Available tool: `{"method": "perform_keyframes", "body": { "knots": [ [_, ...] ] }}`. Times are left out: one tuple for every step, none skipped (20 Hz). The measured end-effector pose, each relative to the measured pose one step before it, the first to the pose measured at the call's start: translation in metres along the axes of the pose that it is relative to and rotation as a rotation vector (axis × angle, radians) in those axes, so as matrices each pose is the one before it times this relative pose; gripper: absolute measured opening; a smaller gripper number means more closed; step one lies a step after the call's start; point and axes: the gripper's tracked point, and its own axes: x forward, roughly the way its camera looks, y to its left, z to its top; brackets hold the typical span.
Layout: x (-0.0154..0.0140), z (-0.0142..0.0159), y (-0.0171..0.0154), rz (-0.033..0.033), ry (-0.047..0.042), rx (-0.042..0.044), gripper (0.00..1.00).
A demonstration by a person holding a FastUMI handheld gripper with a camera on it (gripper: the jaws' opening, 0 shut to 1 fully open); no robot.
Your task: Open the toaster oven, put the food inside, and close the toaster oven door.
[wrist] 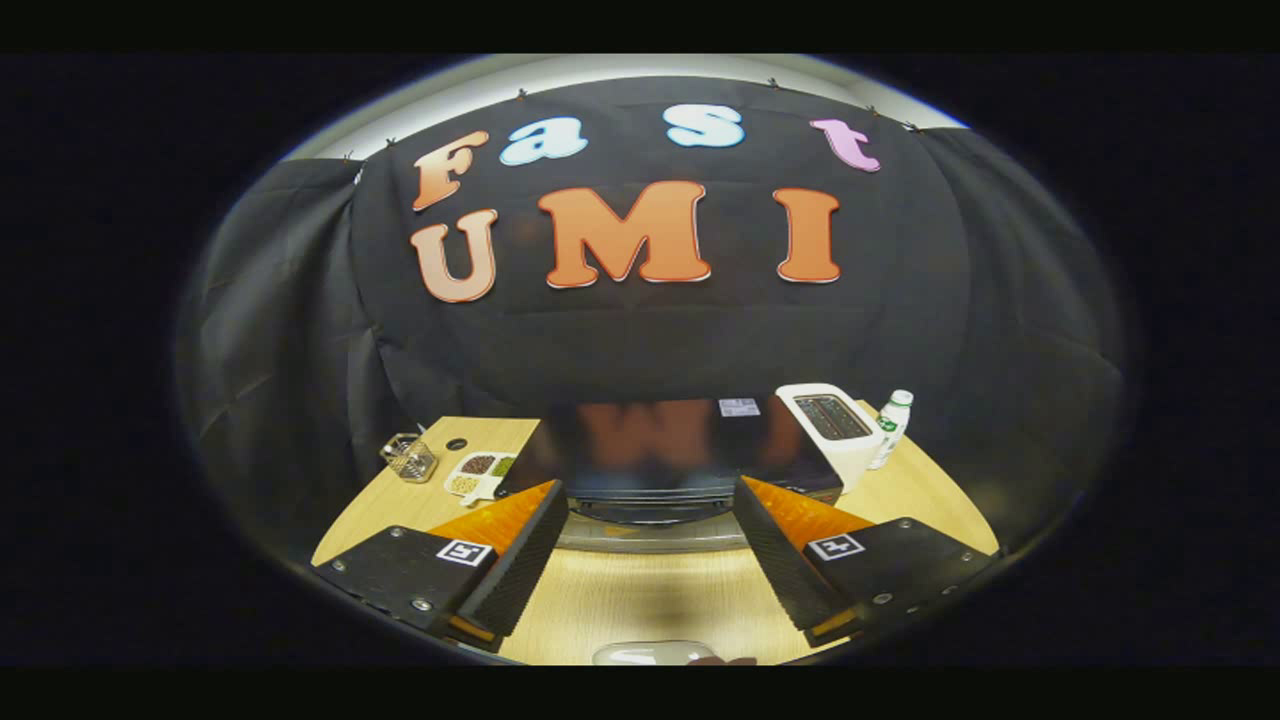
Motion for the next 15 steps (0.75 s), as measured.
{"method": "perform_keyframes", "body": {
  "knots": [
    [-0.00761, 0.00934, -0.00005, -0.00407, -0.01576, -0.00864, 0.99],
    [-0.00865, 0.00855, 0.00070, -0.00355, -0.01659, -0.00963, 0.99],
    [-0.00822, 0.00790, 0.00036, -0.00479, -0.01587, -0.00770, 0.99],
    [-0.00893, 0.00701, -0.00058, -0.00839, -0.01430, -0.00306, 0.99],
    [-0.00867, 0.00700, -0.00033, -0.00910, -0.01646, -0.00279, 0.99],
    [-0.00847, 0.00616, 0.00143, -0.00457, -0.01395, -0.00531, 0.99],
    [-0.00805, 0.00460, 0.00163, -0.00295, -0.00905, -0.00621, 0.99],
    [-0.00641, 0.00275, 0.00161, -0.00065, -0.00817, -0.00245, 0.99],
    [-0.00553, 0.00501, 0.00069, -0.00032, -0.01198, 0.00238, 0.99],
    [-0.00603, 0.00487, 0.00027, -0.00007, -0.01175, 0.00757, 0.99],
    [-0.00563, 0.00359, 0.00015, 0.00063, -0.00855, 0.00961, 0.99],
    [-0.00505, 0.00363, 0.00093, 0.00120, -0.00894, 0.01042, 0.99],
    [-0.00423, 0.00358, -0.00030, -0.00132, -0.00785, 0.00700, 0.99],
    [-0.00453, 0.00303, -0.00214, -0.00379, -0.00636, 0.00309, 0.99],
    [-0.00268, 0.00257, -0.00233, -0.00874, -0.00541, -0.00101, 0.99]
  ]
}}
